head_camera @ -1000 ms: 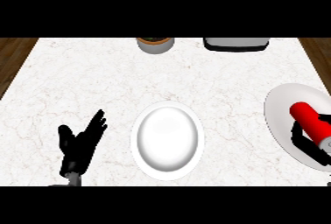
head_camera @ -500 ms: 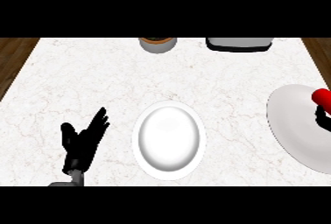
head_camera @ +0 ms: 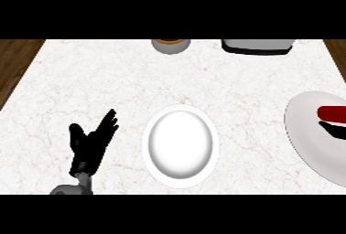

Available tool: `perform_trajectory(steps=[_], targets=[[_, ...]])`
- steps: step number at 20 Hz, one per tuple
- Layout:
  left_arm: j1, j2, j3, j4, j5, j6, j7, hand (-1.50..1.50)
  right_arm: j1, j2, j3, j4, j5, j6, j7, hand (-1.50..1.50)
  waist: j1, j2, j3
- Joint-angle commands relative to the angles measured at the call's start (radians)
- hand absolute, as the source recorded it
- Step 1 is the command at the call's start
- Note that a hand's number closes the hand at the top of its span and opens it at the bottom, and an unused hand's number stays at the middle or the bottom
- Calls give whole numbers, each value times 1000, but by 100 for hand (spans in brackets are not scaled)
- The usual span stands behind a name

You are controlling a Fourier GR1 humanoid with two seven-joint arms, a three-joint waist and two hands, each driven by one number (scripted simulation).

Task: Pick the can from the plate and place it in the plate

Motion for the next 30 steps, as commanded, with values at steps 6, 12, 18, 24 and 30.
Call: perform_trajectory(steps=[6,12,18,24,30], targets=[[-36,28,45,-15,36,-14,44,0,-111,37,-197,165,-172,166,-311,-150,-20,-4,1],[66,21,22,-46,28,-29,-12,0,-76,-69,-305,302,-252,355,-403,-150,-27,-8,-1],[32,-24,-5,1,-18,22,-15,0,-14,-117,-306,343,-270,643,-408,-150,-44,-12,-3],[46,19,31,-21,-2,-5,-9,0,99,-158,-273,372,-223,803,-545,-150,-42,-13,-2],[82,50,70,-18,36,-49,-34,0,261,-210,-252,341,-194,843,-662,-150,-53,-17,-4]])
